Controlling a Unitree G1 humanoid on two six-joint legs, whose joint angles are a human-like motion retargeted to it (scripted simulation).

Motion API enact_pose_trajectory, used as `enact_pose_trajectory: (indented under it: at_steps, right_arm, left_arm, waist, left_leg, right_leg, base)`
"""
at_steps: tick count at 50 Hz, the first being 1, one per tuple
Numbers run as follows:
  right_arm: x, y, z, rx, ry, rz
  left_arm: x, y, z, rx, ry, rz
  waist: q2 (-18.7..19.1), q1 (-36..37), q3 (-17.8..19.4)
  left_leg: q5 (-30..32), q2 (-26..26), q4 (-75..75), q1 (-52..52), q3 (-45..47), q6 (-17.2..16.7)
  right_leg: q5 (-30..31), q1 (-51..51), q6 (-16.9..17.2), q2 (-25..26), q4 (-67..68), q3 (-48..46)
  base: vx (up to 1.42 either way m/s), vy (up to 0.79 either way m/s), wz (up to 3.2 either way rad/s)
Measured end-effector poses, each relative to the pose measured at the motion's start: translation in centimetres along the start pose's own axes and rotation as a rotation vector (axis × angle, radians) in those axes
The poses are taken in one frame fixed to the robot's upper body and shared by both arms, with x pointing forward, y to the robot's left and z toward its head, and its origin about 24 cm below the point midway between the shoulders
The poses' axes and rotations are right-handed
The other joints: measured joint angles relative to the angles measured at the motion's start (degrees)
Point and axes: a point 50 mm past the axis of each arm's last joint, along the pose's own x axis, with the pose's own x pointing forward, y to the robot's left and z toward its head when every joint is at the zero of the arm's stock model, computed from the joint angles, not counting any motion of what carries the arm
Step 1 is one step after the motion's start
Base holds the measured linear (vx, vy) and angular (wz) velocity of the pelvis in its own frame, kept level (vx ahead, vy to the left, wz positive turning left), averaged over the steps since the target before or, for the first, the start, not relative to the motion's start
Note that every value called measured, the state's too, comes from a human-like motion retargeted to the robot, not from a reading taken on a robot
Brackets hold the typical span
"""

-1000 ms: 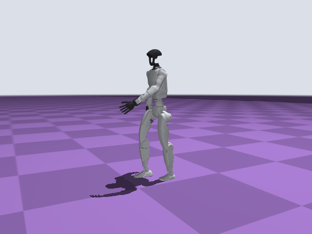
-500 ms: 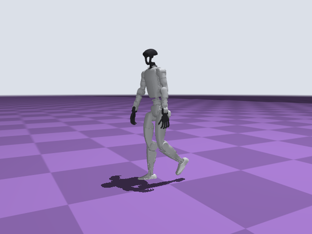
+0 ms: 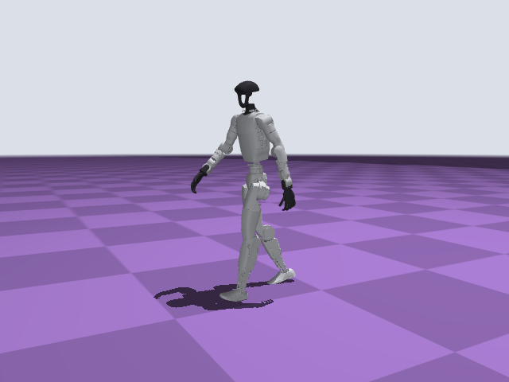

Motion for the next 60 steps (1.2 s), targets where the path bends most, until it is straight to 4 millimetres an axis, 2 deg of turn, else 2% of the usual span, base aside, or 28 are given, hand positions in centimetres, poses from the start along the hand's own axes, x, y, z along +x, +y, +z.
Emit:
enact_pose_trajectory:
  at_steps: [3, 5, 7, 9, 12, 14, 18, 21, 25, 27, 29, 31, 33, 35, 38, 40, 42, 45, 48, 50, 52, 56, 60]
  right_arm:
    - [-1.2, 4.0, -3.6, -0.02, 0.105, 0.119]
    - [-2.6, 6.8, -6.3, -0.003, 0.193, 0.189]
    - [-4.1, 9.1, -8.8, 0.029, 0.285, 0.241]
    - [-5.6, 10.9, -11.0, 0.052, 0.377, 0.284]
    - [-8.1, 12.6, -14.1, 0.07, 0.514, 0.346]
    - [-9.7, 13.4, -15.9, 0.082, 0.6, 0.384]
    - [-12.4, 14.1, -18.6, 0.133, 0.739, 0.426]
    - [-13.6, 14.5, -19.7, 0.184, 0.798, 0.42]
    - [-13.9, 14.7, -19.8, 0.228, 0.821, 0.393]
    - [-13.6, 15.0, -19.3, 0.239, 0.807, 0.398]
    - [-13.2, 15.5, -18.6, 0.255, 0.78, 0.426]
    - [-12.8, 15.8, -18.0, 0.275, 0.75, 0.457]
    - [-12.4, 15.8, -17.5, 0.299, 0.726, 0.475]
    - [-12.0, 15.7, -17.2, 0.323, 0.711, 0.473]
    - [-11.3, 15.1, -17.0, 0.343, 0.711, 0.442]
    - [-11.0, 14.5, -16.9, 0.338, 0.724, 0.426]
    - [-10.6, 13.7, -17.0, 0.31, 0.731, 0.415]
    - [-8.8, 11.2, -16.3, 0.221, 0.697, 0.378]
    - [-6.2, 7.8, -14.3, 0.114, 0.624, 0.296]
    - [-4.4, 5.3, -12.4, 0.078, 0.559, 0.215]
    - [-2.7, 2.7, -10.0, 0.085, 0.476, 0.118]
    - [-0.4, -2.1, -4.8, 0.157, 0.276, -0.067]
    - [0.2, -5.9, -0.5, 0.183, 0.089, -0.22]
  left_arm:
    - [0.1, 0.2, 4.2, 0.078, -0.073, 0.015]
    - [-0.2, 0.4, 7.7, 0.147, -0.131, 0.046]
    - [-1.0, 0.6, 12.2, 0.202, -0.218, 0.099]
    - [-2.4, 0.6, 17.1, 0.225, -0.333, 0.155]
    - [-5.9, 0.0, 24.6, 0.202, -0.542, 0.202]
    - [-8.8, -0.8, 29.0, 0.167, -0.695, 0.191]
    - [-15.7, -2.8, 35.9, 0.127, -0.996, 0.107]
    - [-20.8, -4.1, 39.2, 0.138, -1.199, 0.041]
    - [-26.6, -5.3, 41.4, 0.13, -1.432, -0.004]
    - [-28.4, -5.6, 41.8, 0.133, -1.509, -0.012]
    - [-29.0, -5.8, 41.8, 0.147, -1.539, -0.03]
    - [-28.2, -6.1, 41.4, 0.168, -1.524, -0.056]
    - [-26.2, -6.3, 40.6, 0.197, -1.462, -0.074]
    - [-22.9, -6.2, 39.3, 0.228, -1.358, -0.077]
    - [-16.1, -5.4, 35.5, 0.242, -1.115, -0.054]
    - [-11.1, -4.7, 31.4, 0.216, -0.904, -0.026]
    - [-6.3, -3.9, 25.9, 0.172, -0.663, 0.011]
    - [-1.7, -2.5, 16.9, 0.097, -0.322, 0.071]
    - [0.0, -1.0, 9.0, 0.042, -0.083, 0.119]
    - [0.3, -0.2, 4.9, 0.02, 0.01, 0.133]
    - [0.2, 0.5, 1.8, 0.001, 0.051, 0.131]
    - [-0.3, 1.2, -2.3, -0.059, 0.073, 0.115]
    - [-0.7, 1.1, -4.5, -0.137, 0.09, 0.103]
  waist:
    - [-0.09, -0.99, -2.0]
    - [-0.18, -2.11, -3.42]
    - [-0.36, -3.76, -4.52]
    - [-0.39, -5.72, -5.12]
    - [0.14, -9.23, -5.24]
    - [0.79, -11.88, -4.96]
    - [2.03, -17.28, -3.81]
    - [1.95, -20.96, -2.68]
    - [-0.37, -25.37, 0.42]
    - [-1.25, -26.14, 2.77]
    - [-1.09, -25.56, 4.4]
    - [-0.44, -24.94, 4.9]
    - [0.03, -24.8, 4.57]
    - [0.16, -24.48, 3.84]
    - [-0.24, -22.73, 2.58]
    - [-0.91, -21.25, 1.74]
    - [-2.12, -20.48, 0.35]
    - [-2.85, -19.8, -2.76]
    - [-3.56, -16.66, -3.65]
    - [-4.82, -13.7, -3.67]
    - [-6.37, -10.58, -3.53]
    - [-8.23, -4.95, -2.77]
    - [-5.38, 0.33, -0.78]
  left_leg:
    - [-0.7, 0.5, 0.04, 4.08, -0.9, 1.2]
    - [-2.77, 0.72, 1.03, 6.05, -2.35, 2.63]
    - [-4.74, 0.56, 2.12, 7.27, -3.84, 3.91]
    - [-6.46, 0.2, 3.13, 8.25, -5.12, 4.57]
    - [-8.86, -0.29, 4.51, 9.8, -7.08, 4.51]
    - [-10.3, -0.57, 5.19, 10.98, -8.56, 4.29]
    - [-12.65, -1.36, 5.92, 13.58, -11.71, 4.46]
    - [-14.23, -2.93, 6.43, 15.44, -14.07, 4.96]
    - [-17.14, -7.37, 7.28, 19.86, -17.48, 5.62]
    - [-18.9, -7.92, 7.24, 23.45, -18.19, 4.87]
    - [-20.05, -6.2, 7.16, 26.32, -17.51, 3.21]
    - [-20.57, -4.83, 7.36, 28.22, -17.15, 2.36]
    - [-20.4, -4.69, 7.89, 29.69, -17.88, 2.65]
    - [-19.33, -4.94, 8.98, 30.91, -18.97, 3.13]
    - [-14.49, -5.45, 13.32, 31.8, -19.94, 4.18]
    - [-9.6, -6.35, 19.39, 30.77, -20.09, 6.02]
    - [-5.18, -8.05, 30.27, 25.87, -19.91, 9.07]
    - [-2.52, -8.73, 50.56, 12.48, -19.13, 12.7]
    - [-5.91, -9.2, 61.44, 2.58, -17.87, 15.32]
    - [-8.97, -9.97, 63.2, -2.21, -16.09, 16.96]
    - [-10.81, -10.56, 60.7, -6.01, -13.7, 18.04]
    - [-10.68, -10.76, 46.02, -10.14, -9.46, 17.59]
    - [-3.92, -8.02, 21.16, -7.52, -6.94, 12.54]
  right_leg:
    - [7.63, -2.0, -0.33, 0.67, 10.11, -1.12]
    - [13.6, -6.07, -0.08, 0.57, 20.48, -3.31]
    - [17.17, -12.11, -0.36, -0.7, 32.07, -6.38]
    - [17.24, -18.34, -1.61, -2.45, 41.87, -9.05]
    - [12.22, -26.19, -3.47, -3.53, 49.62, -11.12]
    - [8.29, -30.03, -3.94, -3.34, 49.39, -11.99]
    - [3.69, -34.61, -3.4, -3.47, 39.21, -14.74]
    - [5.76, -34.95, -1.13, -3.99, 23.14, -16.73]
    - [15.51, -31.05, 4.87, -6.2, -4.38, -18.39]
    - [16.55, -30.18, 8.96, -6.32, -11.8, -19.17]
    - [12.97, -31.89, 10.48, -4.2, -12.54, -18.57]
    - [10.37, -32.68, 10.48, -2.45, -12.54, -17.3]
    - [10.19, -31.68, 10.48, -2.52, -12.54, -17.15]
    - [11.6, -29.73, 10.48, -3.23, -12.54, -18.54]
    - [14.31, -26.25, 10.48, -4.19, -12.54, -20.03]
    - [14.94, -23.38, 10.48, -5.63, -12.54, -19.44]
    - [13.9, -20.65, 10.44, -8.68, -12.54, -18.67]
    - [11.23, -19.31, 8.74, -10.83, -12.2, -18.2]
    - [8.32, -18.85, 7.48, -10.53, -10.39, -16.05]
    - [6.9, -18.58, 7.34, -10.63, -9.56, -13.77]
    - [5.7, -18.33, 7.42, -10.94, -9.19, -11.37]
    - [3.39, -16.89, 7.56, -10.67, -9.19, -7.73]
    - [0.81, -12.7, 6.47, -6.08, -8.75, -4.76]
  base:
    - [0.77, 0.24, 0.01]
    - [0.71, 0.25, 0.23]
    - [0.64, 0.24, 0.35]
    - [0.58, 0.23, 0.4]
    - [0.54, 0.18, 0.51]
    - [0.52, 0.14, 0.64]
    - [0.51, 0.09, 0.73]
    - [0.51, 0.03, 0.76]
    - [0.56, -0.04, 0.78]
    - [0.61, -0.16, 0.35]
    - [0.61, -0.35, -0.11]
    - [0.64, -0.28, -0.07]
    - [0.7, -0.14, 0.2]
    - [0.73, -0.17, 0.21]
    - [0.76, -0.23, 0.02]
    - [0.79, -0.14, -0.02]
    - [0.75, -0.04, 0.25]
    - [0.65, -0.13, 0.16]
    - [0.59, -0.2, -0.55]
    - [0.57, -0.16, -0.96]
    - [0.55, -0.12, -1.03]
    - [0.56, -0.06, -0.94]
    - [0.61, 0.01, -0.95]
